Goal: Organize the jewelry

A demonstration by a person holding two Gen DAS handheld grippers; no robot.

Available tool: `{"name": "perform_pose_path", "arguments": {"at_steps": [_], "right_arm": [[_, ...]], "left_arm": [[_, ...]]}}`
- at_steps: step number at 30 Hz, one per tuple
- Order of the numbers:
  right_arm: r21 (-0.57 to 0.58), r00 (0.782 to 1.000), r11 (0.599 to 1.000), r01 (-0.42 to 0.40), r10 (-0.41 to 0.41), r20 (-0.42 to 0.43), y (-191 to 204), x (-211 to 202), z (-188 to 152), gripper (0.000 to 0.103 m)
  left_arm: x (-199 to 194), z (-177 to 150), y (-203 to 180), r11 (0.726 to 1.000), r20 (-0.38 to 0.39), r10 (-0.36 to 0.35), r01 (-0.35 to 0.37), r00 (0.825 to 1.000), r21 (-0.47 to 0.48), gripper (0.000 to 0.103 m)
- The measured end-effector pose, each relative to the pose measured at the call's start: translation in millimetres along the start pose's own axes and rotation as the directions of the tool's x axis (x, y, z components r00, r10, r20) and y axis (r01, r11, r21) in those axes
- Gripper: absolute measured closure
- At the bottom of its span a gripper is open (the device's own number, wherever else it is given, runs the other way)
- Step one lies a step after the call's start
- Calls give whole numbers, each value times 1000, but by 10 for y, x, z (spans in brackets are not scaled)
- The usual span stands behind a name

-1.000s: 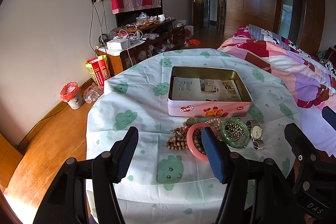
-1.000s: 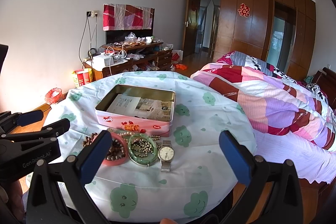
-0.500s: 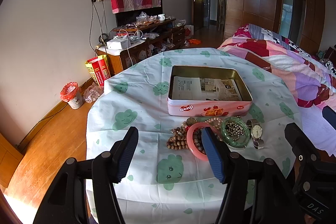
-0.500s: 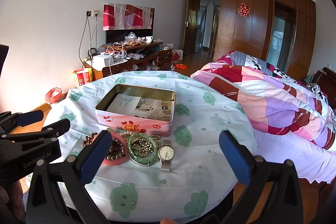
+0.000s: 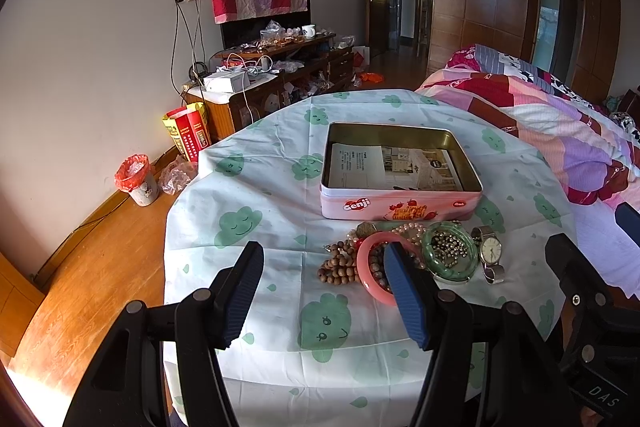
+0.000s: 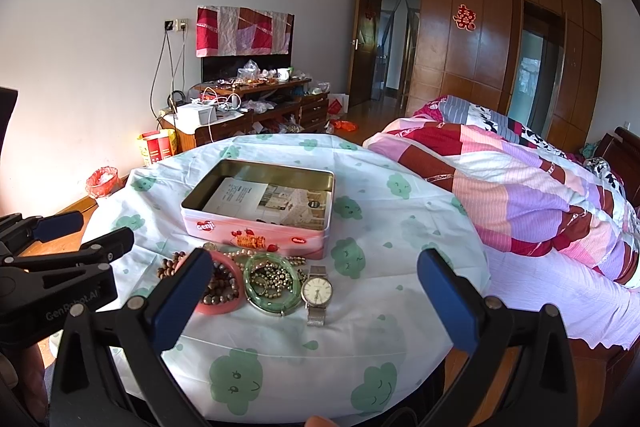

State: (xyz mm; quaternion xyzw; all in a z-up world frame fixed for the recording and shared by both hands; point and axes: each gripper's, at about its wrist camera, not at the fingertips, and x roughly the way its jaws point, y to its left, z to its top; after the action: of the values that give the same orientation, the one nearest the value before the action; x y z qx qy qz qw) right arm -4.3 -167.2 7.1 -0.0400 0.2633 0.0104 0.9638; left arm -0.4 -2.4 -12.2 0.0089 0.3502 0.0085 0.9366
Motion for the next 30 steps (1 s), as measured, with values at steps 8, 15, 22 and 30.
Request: {"name": "perform_pose_path", "arguments": {"at_steps": [8, 15, 22, 30], "right_arm": [[0, 1000, 1000, -1, 1, -1, -5, 6, -2, 0], [0, 1000, 1000, -2, 2, -3, -8, 15, -4, 0], [2, 1000, 1000, -4, 4, -11, 1, 15, 22, 0], [11, 999, 1000, 8, -8, -31, -97, 231, -93, 0]], "left_arm": [[12, -15, 8, 1000, -2, 1, -1, 1000, 1, 40], [64, -27, 43, 1000, -13, 2, -2, 1000, -2, 40], [117, -15, 75, 1000, -39, 2, -2, 999, -7, 40], [368, -40, 81, 999, -76, 16, -14, 997, 32, 40]]}}
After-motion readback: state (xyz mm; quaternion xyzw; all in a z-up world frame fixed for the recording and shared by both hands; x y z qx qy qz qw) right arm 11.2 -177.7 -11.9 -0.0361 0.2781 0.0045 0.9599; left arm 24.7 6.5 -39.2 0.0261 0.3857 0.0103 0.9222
